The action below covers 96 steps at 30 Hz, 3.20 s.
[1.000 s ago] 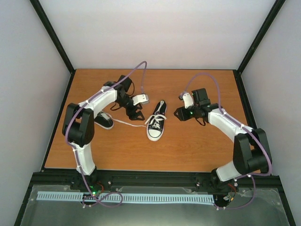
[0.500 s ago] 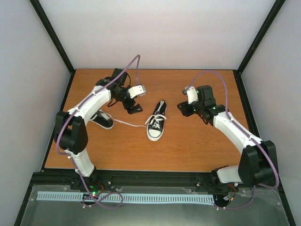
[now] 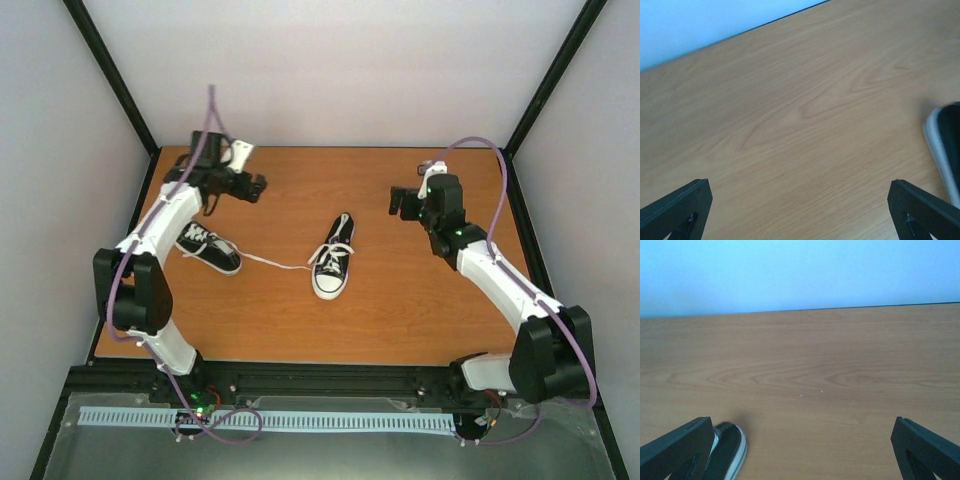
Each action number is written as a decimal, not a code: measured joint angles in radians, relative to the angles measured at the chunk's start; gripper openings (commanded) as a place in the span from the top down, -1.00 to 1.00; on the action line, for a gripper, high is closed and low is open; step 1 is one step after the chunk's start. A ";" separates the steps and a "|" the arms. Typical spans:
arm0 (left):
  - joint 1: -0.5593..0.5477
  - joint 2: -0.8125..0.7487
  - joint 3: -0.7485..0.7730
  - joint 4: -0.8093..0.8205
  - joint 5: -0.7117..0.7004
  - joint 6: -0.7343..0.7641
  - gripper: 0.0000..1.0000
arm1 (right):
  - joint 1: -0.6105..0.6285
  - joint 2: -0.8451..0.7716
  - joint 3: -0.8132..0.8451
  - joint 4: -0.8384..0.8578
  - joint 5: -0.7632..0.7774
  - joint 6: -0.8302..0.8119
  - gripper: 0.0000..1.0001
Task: Tie the shoes
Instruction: Pick up the shoe from the center of the board, then place the shoe at the center of the board.
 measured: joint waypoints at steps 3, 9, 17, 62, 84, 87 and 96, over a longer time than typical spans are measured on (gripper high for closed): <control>0.139 -0.014 -0.069 0.034 0.064 -0.064 -0.99 | 0.000 0.059 0.056 0.000 -0.018 0.027 -1.00; 0.205 -0.082 -0.148 -0.001 -0.052 -0.032 -0.99 | 0.018 0.169 0.117 -0.046 -0.110 0.056 -1.00; 0.222 -0.126 -0.234 -0.118 -0.202 0.047 -0.99 | 0.150 0.474 0.352 -0.237 -0.077 0.073 -0.77; 0.286 -0.317 -0.421 -0.313 -0.271 0.144 -0.84 | -0.052 0.545 0.517 -0.595 -0.064 -0.159 0.88; 0.287 -0.294 -0.360 -0.467 -0.021 0.235 -0.64 | -0.141 0.756 0.717 -0.712 -0.057 -0.284 -0.18; 0.287 -0.299 -0.360 -0.492 0.034 0.272 -0.75 | -0.141 0.752 0.719 -0.717 -0.047 -0.265 -0.26; 0.287 -0.361 -0.275 -0.678 0.248 0.686 -0.85 | -0.142 0.503 0.615 -0.675 -0.197 -0.231 -0.62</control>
